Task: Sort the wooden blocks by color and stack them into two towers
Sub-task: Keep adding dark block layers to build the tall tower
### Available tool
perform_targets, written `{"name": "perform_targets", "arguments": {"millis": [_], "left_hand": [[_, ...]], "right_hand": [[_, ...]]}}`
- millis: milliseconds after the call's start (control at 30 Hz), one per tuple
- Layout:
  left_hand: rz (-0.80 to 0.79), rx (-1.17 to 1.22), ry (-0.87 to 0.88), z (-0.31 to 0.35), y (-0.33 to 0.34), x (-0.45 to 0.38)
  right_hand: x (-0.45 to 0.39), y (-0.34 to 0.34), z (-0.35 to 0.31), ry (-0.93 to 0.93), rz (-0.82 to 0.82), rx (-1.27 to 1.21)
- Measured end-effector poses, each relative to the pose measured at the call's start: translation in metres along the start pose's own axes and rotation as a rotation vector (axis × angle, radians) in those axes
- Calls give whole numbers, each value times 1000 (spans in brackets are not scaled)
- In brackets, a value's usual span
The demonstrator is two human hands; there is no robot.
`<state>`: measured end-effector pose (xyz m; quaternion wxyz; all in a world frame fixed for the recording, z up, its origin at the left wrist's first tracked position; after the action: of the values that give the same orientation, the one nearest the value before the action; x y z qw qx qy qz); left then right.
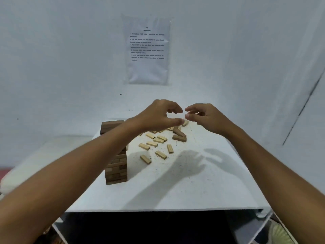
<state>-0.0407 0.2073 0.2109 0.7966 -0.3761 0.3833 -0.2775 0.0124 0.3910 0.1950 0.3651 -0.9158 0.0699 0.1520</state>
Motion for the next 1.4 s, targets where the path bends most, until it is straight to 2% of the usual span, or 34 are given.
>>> {"name": "perform_targets", "arguments": {"millis": [200,300,533,767,900,1000,1167,1400], "left_hand": [[-24,78,-141,-24,61,-10],[26,84,-198,-45,92,-9],[54,-127,-519,-104,168,-29],[58,-321,-549,-133,209,-65],[189,-359,-593,-138,220,-76],[222,-396,-609,-145,224,-82],[230,-290,-643,-147,217,-85],[193,-91,-550,-171,197,-74]], "right_hand": [[9,1,45,107,31,-43],[5,16,77,156,42,-66],[-38,63,156,256,68,-50],[-97,93,192,298,114,-42],[-114,101,205,331,55,50],[-122,104,212,322,7,55],[-136,107,217,286,-78,76],[-158,102,218,311,16,-80]]}}
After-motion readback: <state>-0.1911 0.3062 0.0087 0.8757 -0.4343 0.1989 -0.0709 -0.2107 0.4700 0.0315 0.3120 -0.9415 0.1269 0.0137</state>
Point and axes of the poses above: each hand's wrist, its own x-axis away from the middle knuckle, its own y-axis out of the palm, z = x × y, the point moved 3 cm from there along -x, towards the middle knuckle, and after that the axes turned 1 degree about -z, right-handed, at the moved point
